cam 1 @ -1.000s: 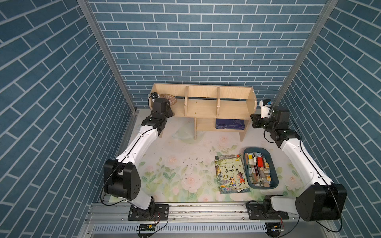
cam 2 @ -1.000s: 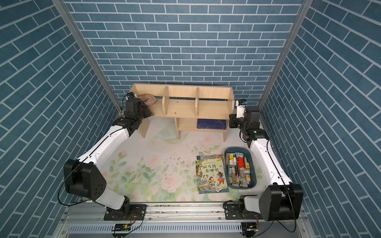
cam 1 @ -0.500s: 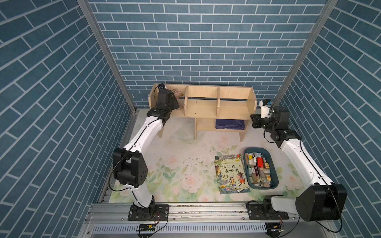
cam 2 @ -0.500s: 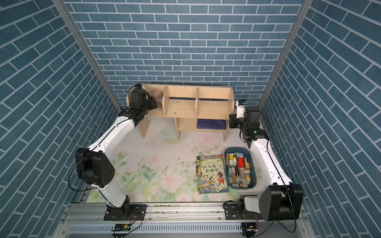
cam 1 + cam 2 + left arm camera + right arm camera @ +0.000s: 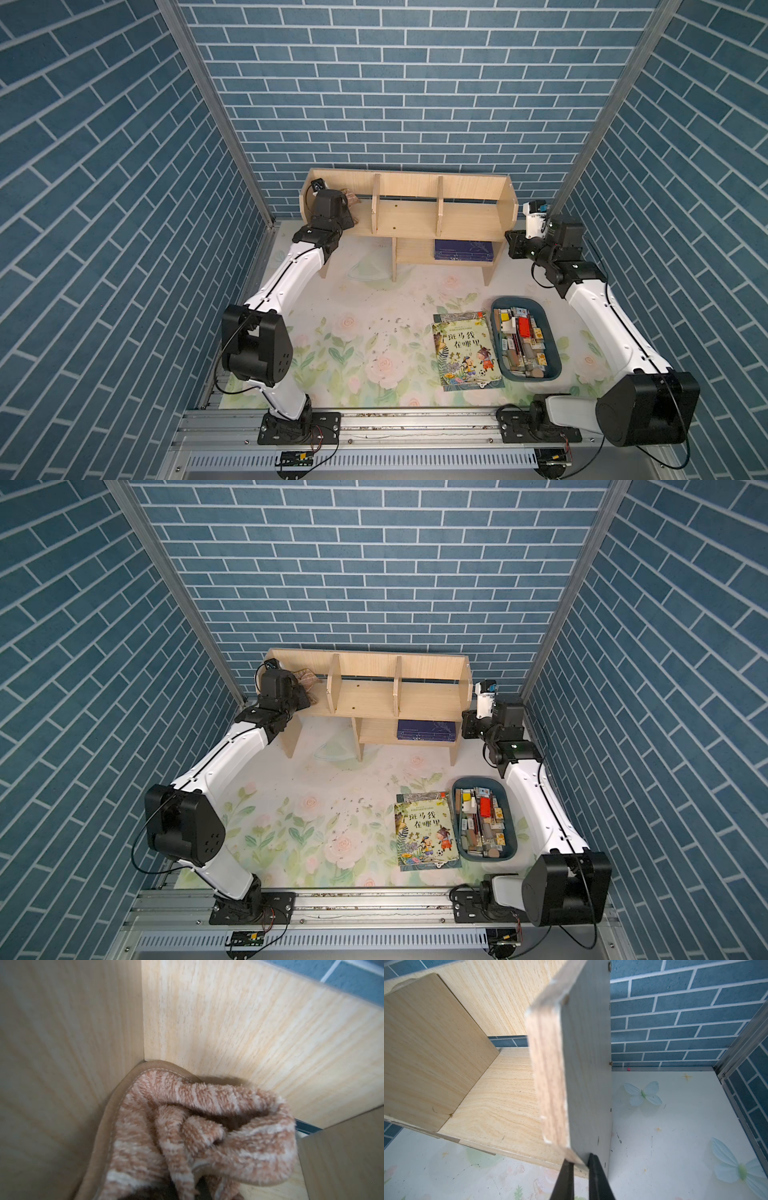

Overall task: Wipe the bookshelf clean with a cloth
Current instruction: Wipe the dust from the shelf.

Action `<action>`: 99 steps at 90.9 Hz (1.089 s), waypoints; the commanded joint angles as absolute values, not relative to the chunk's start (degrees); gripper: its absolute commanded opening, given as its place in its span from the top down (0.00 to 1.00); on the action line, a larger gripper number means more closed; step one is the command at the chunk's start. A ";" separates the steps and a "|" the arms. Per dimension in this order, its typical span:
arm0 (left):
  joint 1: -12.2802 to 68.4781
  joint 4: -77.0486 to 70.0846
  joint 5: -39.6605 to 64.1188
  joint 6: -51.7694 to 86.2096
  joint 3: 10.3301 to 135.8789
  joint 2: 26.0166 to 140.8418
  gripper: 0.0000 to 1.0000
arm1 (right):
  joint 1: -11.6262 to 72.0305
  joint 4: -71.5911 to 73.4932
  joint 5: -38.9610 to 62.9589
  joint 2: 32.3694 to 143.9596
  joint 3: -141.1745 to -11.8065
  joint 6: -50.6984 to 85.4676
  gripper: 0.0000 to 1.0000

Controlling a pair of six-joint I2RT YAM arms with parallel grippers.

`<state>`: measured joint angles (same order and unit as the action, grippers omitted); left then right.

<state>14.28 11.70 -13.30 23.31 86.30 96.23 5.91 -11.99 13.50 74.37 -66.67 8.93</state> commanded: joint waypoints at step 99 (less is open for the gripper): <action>35.97 6.84 -3.86 18.17 93.02 86.57 1.00 | 6.07 -13.38 7.47 71.13 -70.56 16.26 0.44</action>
